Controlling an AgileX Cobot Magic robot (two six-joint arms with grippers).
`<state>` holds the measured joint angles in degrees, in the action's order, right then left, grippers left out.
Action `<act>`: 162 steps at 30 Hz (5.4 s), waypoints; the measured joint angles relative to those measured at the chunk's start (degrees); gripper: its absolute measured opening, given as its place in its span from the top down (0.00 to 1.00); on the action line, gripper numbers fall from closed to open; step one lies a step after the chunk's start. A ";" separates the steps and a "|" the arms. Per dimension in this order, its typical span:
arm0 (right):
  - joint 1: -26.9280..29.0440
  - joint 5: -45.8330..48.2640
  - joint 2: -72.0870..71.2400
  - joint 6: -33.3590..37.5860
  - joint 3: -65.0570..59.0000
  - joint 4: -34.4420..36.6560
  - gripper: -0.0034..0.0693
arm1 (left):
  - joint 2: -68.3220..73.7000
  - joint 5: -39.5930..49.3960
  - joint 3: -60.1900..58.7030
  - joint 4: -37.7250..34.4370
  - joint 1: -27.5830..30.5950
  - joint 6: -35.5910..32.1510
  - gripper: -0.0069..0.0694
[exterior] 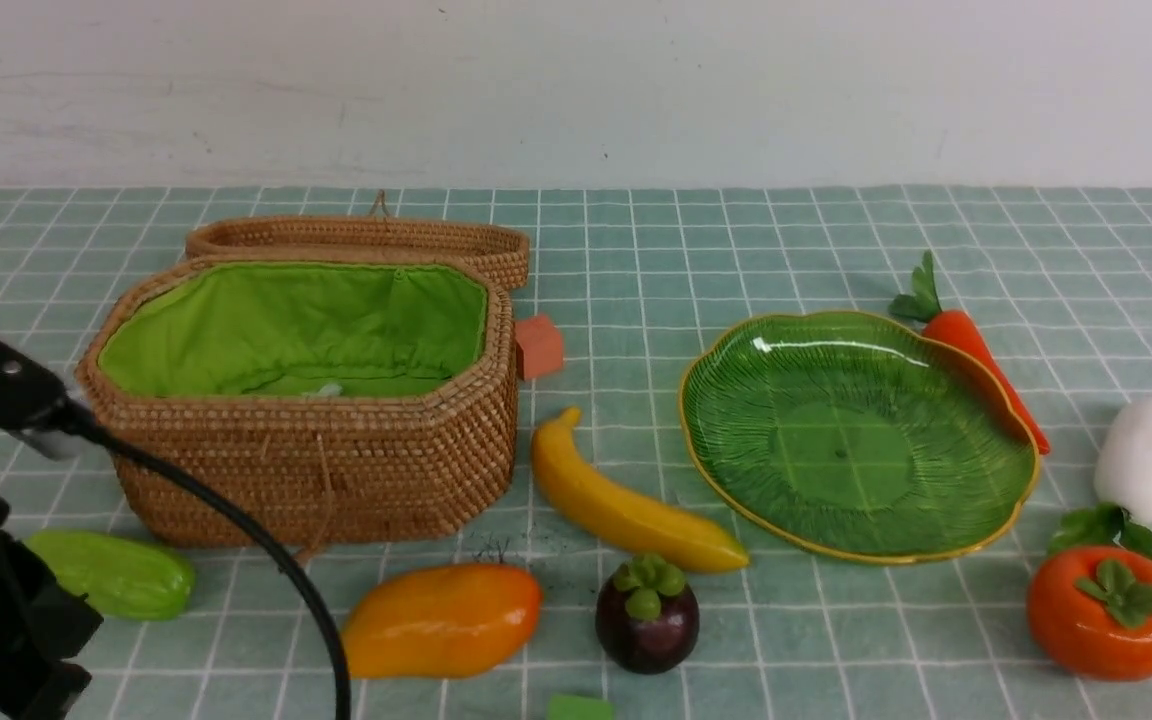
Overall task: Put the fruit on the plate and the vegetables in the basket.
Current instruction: Take a chayote with your left arm and place it on the basket on the left, then grab the mango with your left arm and place it on the right plate
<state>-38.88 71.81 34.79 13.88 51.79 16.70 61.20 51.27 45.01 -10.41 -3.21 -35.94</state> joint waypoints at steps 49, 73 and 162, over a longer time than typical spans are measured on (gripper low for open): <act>0.00 0.68 -0.42 2.29 0.00 2.31 0.76 | 29.68 -18.92 0.29 25.35 0.00 -35.88 0.20; 0.00 -3.12 -0.42 2.29 0.00 2.32 0.76 | 21.26 -11.08 0.47 18.04 0.00 -29.99 0.35; 0.00 -5.73 -2.98 -9.26 7.92 -1.04 0.75 | 41.72 -18.70 13.13 24.18 -34.42 17.87 0.25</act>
<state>-38.88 66.09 31.81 4.62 59.71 15.66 102.92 32.58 58.14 13.76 -37.63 -18.07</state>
